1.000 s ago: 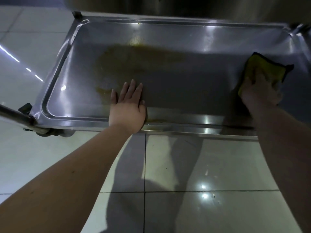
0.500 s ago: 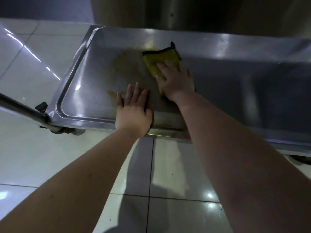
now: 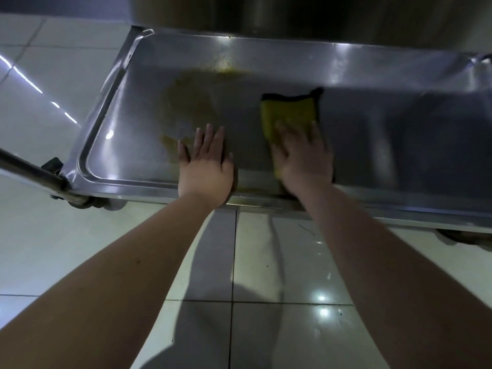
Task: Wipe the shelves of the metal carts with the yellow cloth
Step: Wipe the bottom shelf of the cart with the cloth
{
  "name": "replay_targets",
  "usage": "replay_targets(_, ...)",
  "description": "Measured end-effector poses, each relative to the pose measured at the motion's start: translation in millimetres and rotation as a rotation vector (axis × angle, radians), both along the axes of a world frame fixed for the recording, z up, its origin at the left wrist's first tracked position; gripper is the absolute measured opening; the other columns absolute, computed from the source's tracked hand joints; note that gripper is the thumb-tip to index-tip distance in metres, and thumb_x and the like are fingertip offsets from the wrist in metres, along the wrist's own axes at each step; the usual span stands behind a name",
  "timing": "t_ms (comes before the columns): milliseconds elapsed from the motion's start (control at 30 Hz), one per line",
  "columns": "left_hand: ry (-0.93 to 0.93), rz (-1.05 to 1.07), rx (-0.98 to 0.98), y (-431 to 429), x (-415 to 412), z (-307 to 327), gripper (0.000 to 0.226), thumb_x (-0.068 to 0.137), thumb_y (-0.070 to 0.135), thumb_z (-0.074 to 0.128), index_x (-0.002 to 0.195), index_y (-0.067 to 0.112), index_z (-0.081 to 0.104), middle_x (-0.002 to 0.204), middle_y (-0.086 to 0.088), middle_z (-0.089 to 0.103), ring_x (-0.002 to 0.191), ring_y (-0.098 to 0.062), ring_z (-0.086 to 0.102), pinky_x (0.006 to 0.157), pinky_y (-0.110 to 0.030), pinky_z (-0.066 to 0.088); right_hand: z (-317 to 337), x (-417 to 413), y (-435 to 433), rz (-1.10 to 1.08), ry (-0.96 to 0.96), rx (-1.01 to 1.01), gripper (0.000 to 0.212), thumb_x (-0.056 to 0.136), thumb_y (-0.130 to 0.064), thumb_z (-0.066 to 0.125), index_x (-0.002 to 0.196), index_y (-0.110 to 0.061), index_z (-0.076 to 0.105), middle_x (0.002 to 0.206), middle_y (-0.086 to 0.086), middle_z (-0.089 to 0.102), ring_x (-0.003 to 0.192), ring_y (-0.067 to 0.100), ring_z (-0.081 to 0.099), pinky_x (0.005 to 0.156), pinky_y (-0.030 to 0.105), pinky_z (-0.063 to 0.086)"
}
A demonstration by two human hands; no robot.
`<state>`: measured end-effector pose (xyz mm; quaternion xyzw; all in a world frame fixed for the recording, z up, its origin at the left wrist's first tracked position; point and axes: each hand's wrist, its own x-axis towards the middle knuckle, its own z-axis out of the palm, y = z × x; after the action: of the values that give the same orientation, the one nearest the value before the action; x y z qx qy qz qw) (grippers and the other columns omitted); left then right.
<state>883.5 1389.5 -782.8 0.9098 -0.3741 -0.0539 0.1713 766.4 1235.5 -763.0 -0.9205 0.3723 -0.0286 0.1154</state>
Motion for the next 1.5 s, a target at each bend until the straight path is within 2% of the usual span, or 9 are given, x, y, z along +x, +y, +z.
replay_targets(200, 0.302, 0.015, -0.390, 6.2, -2.4, 19.7, 0.055, 0.101, 0.018, 0.034, 0.153, 0.019, 0.019, 0.162, -0.002, 0.011, 0.149, -0.017, -0.003, 0.119, -0.032, -0.007, 1.3, -6.0, 42.6, 0.235, 0.016, 0.073, 0.053, 0.098, -0.058, 0.024, 0.149, -0.048, 0.017, 0.160, -0.019, 0.016, 0.149, 0.024, 0.003, 0.119, 0.047, 0.003)
replay_targets(433, 0.234, -0.093, -0.197, 36.3, 15.6, 39.8, 0.058, 0.103, 0.017, 0.037, 0.154, 0.027, 0.012, 0.162, 0.008, 0.004, 0.144, -0.007, -0.013, 0.117, -0.028, -0.011, 11.2, -33.4, -16.0, -0.382, 0.106, 0.127, 0.053, 0.100, -0.054, 0.021, 0.152, -0.044, 0.011, 0.162, -0.015, 0.009, 0.149, 0.031, -0.001, 0.119, 0.052, 0.004)
replay_targets(600, 0.175, -0.093, -0.190, 58.1, 28.6, 53.8, 0.054, 0.101, 0.016, 0.039, 0.152, 0.026, 0.024, 0.162, 0.008, 0.011, 0.146, -0.007, -0.008, 0.117, -0.028, -0.010, 18.2, 17.9, 55.7, -0.276, 0.131, 0.094, 0.054, 0.101, -0.050, 0.021, 0.153, -0.038, 0.011, 0.162, -0.010, 0.012, 0.148, 0.035, 0.001, 0.117, 0.052, 0.008)
replay_targets(767, 0.197, -0.068, -0.198, 56.7, 19.5, 55.4, 0.050, 0.102, 0.018, 0.034, 0.152, 0.021, 0.026, 0.161, -0.001, 0.015, 0.149, -0.019, -0.001, 0.119, -0.034, -0.006, 23.7, 69.8, 132.1, 0.119, -0.011, 0.343, 0.047, 0.100, -0.035, 0.032, 0.147, -0.034, 0.030, 0.159, -0.005, 0.022, 0.148, 0.035, 0.004, 0.118, 0.051, 0.006)
replay_targets(867, 0.248, -0.025, -0.231, 43.2, 10.1, 55.0, 0.048, 0.103, 0.022, 0.032, 0.151, 0.025, 0.027, 0.161, 0.000, 0.015, 0.149, -0.018, -0.001, 0.118, -0.031, -0.007, 33.4, 48.5, 98.7, -0.082, -0.430, 0.687, 0.042, 0.099, -0.013, 0.038, 0.139, -0.023, 0.047, 0.146, 0.008, 0.043, 0.136, 0.029, 0.038, 0.112, 0.036, 0.030)
replay_targets(967, 0.168, -0.089, -0.077, 13.6, 8.1, 52.1, 0.053, 0.102, 0.031, 0.035, 0.153, 0.033, 0.019, 0.162, 0.003, 0.006, 0.149, -0.019, -0.004, 0.119, -0.038, -0.006, 31.0, 0.8, 49.5, -0.235, -0.551, 0.466, 0.046, 0.097, -0.002, 0.041, 0.140, -0.016, 0.049, 0.148, 0.011, 0.045, 0.139, 0.027, 0.037, 0.114, 0.030, 0.028)
replay_targets(1133, -0.032, 0.031, 0.412, -22.6, -1.9, 34.7, 0.069, 0.096, 0.060, 0.017, 0.154, 0.031, -0.008, 0.162, -0.005, -0.011, 0.148, -0.031, -0.012, 0.115, -0.056, -0.007, 1.7, -21.9, 32.7, -0.021, -0.192, 0.199, 0.048, 0.101, -0.007, 0.034, 0.149, -0.017, 0.037, 0.159, 0.001, 0.027, 0.149, 0.028, 0.012, 0.121, 0.036, 0.007)
replay_targets(1333, -0.062, -0.231, 0.276, -50.9, -64.8, 30.9, 0.062, 0.098, 0.046, 0.024, 0.155, 0.029, 0.007, 0.163, -0.001, 0.003, 0.149, -0.029, 0.003, 0.117, -0.050, 0.001, 1.5, -25.5, 20.4, -0.111, -0.334, 0.362, 0.044, 0.104, -0.010, 0.031, 0.148, -0.017, 0.038, 0.157, 0.008, 0.029, 0.148, 0.021, 0.013, 0.114, 0.019, 0.002)
replay_targets(1500, -0.024, -0.242, 0.208, -38.0, -50.6, 30.6, 0.059, 0.096, 0.050, 0.026, 0.153, 0.037, 0.014, 0.162, 0.005, 0.009, 0.149, -0.024, 0.007, 0.118, -0.047, 0.002, -6.2, -21.4, 24.2, -0.042, -0.164, 0.200, 0.049, 0.105, -0.031, 0.027, 0.154, -0.024, 0.022, 0.161, 0.002, 0.021, 0.149, 0.020, 0.008, 0.120, 0.032, 0.002)
